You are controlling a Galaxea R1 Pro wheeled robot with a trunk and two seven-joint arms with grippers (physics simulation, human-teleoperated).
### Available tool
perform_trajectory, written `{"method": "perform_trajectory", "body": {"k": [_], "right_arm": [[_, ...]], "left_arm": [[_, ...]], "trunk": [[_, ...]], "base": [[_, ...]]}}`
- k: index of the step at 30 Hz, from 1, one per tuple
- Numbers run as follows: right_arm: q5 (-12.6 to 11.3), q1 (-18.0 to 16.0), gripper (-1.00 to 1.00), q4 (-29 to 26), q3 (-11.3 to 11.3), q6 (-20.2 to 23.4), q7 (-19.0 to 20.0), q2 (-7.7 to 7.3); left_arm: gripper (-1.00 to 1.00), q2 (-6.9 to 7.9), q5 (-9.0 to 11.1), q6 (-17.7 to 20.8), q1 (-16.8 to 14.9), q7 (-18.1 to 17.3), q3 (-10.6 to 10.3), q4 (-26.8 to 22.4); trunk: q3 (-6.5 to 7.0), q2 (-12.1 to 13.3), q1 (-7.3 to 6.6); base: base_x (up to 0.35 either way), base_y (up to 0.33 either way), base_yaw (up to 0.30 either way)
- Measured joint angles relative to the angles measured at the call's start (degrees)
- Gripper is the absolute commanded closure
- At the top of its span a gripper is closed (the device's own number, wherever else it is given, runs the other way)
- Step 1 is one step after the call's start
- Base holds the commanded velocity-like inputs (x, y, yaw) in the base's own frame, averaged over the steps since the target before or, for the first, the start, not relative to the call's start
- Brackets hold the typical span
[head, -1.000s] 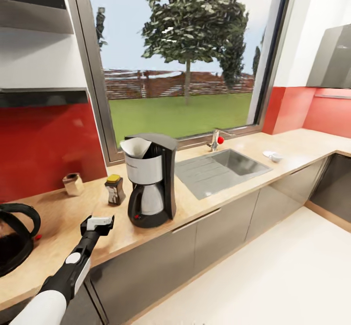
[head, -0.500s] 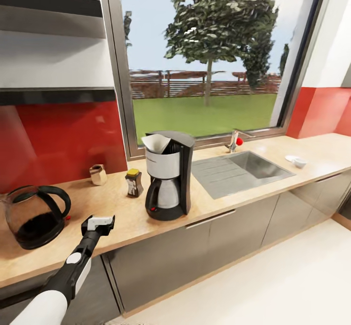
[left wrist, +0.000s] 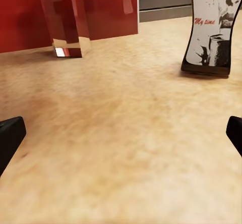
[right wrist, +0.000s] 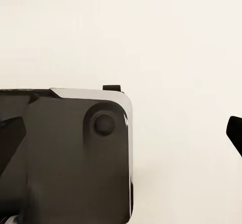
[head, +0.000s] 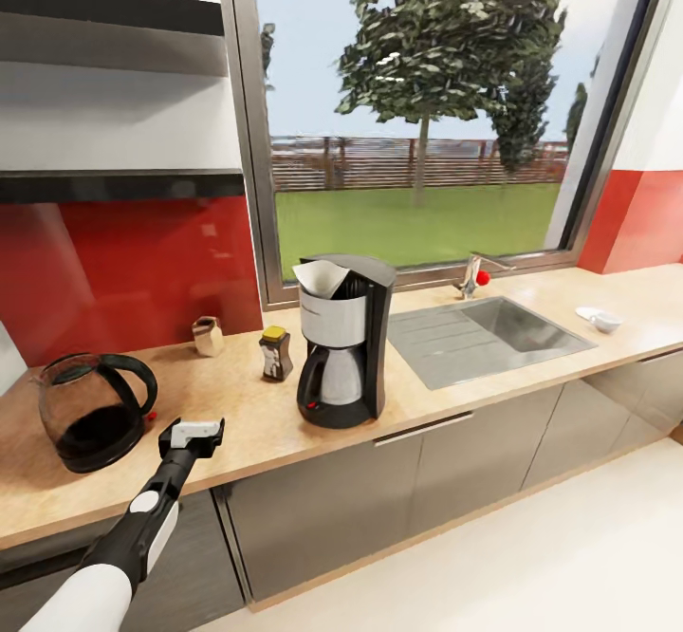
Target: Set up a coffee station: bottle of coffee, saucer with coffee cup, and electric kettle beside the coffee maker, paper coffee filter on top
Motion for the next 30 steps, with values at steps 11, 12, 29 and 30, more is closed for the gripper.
{"method": "perform_trajectory", "body": {"k": [11, 12, 29, 30], "right_arm": [[0.0, 0.0, -1.00, 0.0, 0.0, 0.0, 0.0, 0.00], [0.0, 0.0, -1.00, 0.0, 0.0, 0.1, 0.0, 0.00], [0.0, 0.0, -1.00, 0.1, -0.1, 0.1, 0.0, 0.00], [0.0, 0.0, -1.00, 0.1, 0.0, 0.1, 0.0, 0.00]], "left_arm": [[-1.00, -0.09, 0.0, 0.0, 0.0, 0.0, 0.0, 0.0], [-1.00, -0.09, 0.0, 0.0, 0.0, 0.0, -0.1, 0.0], [-1.00, -4.29, -0.2, -8.3, 9.8, -4.0, -0.4, -1.5], [-1.00, -4.36, -0.2, -9.5, 11.4, -4.1, -0.4, -1.5]], "trunk": [[-0.01, 0.0, 0.00], [0.00, 0.0, 0.00], [-0.02, 0.0, 0.00], [-0.01, 0.0, 0.00]], "base": [[0.000, -0.005, 0.009], [0.000, -0.112, 0.107], [-0.026, -0.105, 0.090], [0.000, 0.000, 0.000]]}}
